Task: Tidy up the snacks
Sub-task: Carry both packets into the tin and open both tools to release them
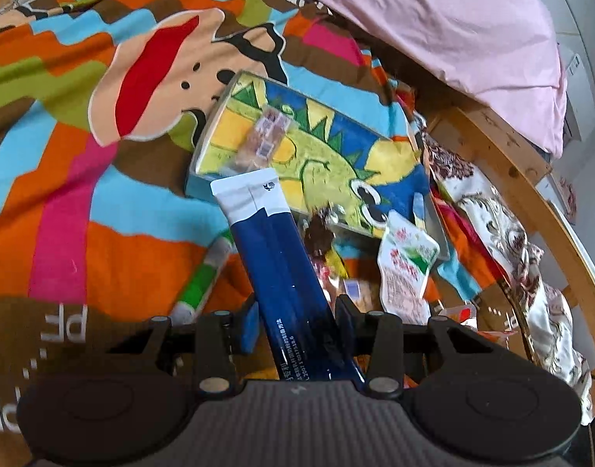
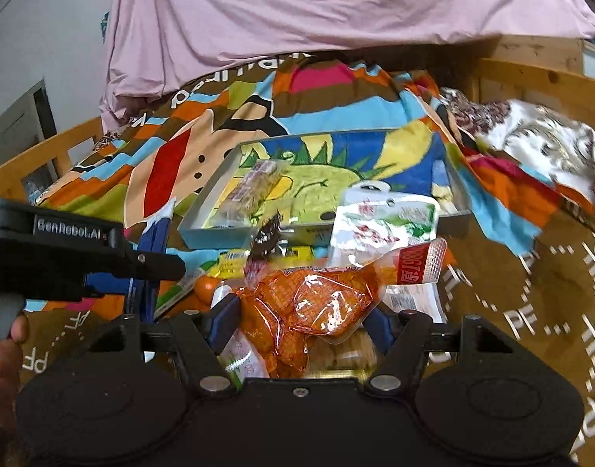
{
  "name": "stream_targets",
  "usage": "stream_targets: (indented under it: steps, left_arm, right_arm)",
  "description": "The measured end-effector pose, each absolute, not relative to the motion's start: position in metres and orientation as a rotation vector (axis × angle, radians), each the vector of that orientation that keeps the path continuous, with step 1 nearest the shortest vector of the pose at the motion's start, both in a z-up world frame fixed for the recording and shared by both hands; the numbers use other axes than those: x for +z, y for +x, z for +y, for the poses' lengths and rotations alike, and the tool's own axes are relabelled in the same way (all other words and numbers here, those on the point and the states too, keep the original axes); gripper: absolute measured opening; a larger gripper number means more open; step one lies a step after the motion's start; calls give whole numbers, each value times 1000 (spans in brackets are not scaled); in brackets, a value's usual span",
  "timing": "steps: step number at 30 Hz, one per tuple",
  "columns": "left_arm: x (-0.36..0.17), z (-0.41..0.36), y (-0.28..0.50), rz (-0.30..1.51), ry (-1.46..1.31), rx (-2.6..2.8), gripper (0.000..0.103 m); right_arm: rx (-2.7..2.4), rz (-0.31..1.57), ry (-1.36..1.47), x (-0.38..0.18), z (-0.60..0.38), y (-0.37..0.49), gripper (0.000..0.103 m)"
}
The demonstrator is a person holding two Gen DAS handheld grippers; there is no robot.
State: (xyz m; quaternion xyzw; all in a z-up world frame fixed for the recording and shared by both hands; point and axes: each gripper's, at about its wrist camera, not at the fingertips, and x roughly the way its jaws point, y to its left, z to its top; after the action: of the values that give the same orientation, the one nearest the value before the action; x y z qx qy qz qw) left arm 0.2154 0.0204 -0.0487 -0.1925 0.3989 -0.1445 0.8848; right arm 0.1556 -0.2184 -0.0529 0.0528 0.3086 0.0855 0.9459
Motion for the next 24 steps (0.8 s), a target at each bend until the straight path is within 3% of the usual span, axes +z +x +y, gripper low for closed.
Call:
stream_targets:
  steps: [10, 24]
  left_arm:
    - [-35, 25, 288, 738, -328, -299, 44]
    - [-67, 10, 391, 706, -326, -356, 44]
  right_arm:
    - [195, 574, 56, -59, -190, 228, 69]
    - [149, 661, 17, -93, -188, 331, 68]
